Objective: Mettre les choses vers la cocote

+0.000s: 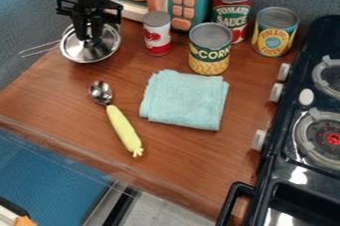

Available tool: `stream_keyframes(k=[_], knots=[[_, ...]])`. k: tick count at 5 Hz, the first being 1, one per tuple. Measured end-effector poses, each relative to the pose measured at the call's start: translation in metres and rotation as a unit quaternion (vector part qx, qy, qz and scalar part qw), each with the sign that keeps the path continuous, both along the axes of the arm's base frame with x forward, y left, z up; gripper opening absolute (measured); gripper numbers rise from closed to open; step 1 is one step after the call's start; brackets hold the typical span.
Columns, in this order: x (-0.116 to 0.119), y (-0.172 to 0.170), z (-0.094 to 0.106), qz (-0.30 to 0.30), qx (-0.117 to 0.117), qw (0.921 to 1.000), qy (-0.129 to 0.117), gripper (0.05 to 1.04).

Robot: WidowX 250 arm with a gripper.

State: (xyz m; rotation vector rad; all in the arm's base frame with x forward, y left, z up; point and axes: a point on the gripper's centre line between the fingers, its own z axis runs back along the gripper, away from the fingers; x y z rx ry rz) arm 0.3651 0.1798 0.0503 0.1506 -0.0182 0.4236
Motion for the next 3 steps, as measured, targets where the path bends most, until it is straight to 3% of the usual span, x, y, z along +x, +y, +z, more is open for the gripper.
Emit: stream_keyframes(k=[3], knots=[[0.019, 0.005, 0.009, 0.014, -0.022, 0.9997, -0.001, 0.262]])
